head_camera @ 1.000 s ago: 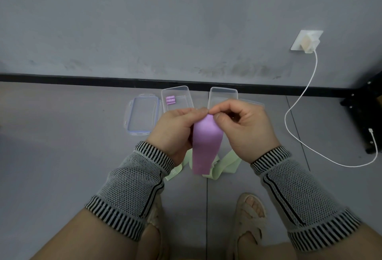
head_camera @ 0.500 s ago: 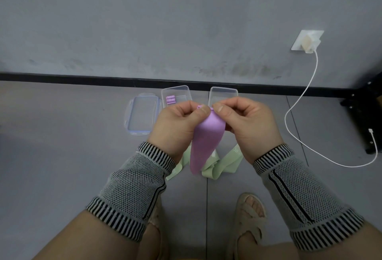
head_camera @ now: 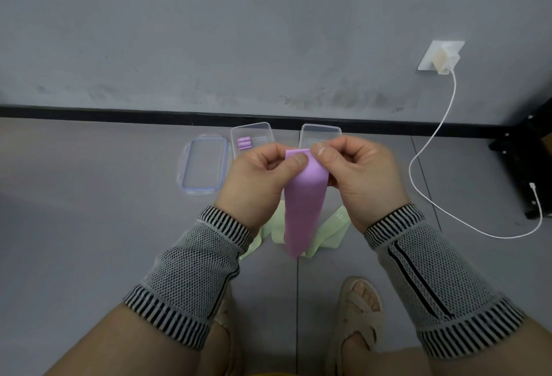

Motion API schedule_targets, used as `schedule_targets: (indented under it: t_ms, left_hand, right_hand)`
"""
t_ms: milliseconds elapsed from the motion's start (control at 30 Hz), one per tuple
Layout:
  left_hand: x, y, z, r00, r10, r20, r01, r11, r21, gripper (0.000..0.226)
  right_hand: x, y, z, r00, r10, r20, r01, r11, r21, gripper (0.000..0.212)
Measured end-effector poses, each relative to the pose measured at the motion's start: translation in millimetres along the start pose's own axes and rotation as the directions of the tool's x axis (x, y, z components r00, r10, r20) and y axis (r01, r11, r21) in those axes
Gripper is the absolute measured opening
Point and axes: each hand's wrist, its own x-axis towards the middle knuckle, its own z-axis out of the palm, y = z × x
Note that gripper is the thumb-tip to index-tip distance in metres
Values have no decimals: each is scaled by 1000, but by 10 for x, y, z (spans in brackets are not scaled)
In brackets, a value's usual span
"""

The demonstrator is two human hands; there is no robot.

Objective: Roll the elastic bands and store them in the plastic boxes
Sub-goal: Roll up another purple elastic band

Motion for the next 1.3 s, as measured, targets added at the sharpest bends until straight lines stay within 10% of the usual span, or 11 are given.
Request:
schedule_targets:
  t_ms: [933, 1300]
  left_hand:
    - [17, 53, -80, 935, -349, 64, 355, 918, -178, 18]
    - [29, -16, -121, 996, -93, -6, 93, 994, 65, 14]
  right_hand:
    - [-15, 59, -3, 924, -346, 162, 382, 832, -403, 22]
    - [-3, 3, -12, 997, -18, 76, 17, 1000, 5, 14]
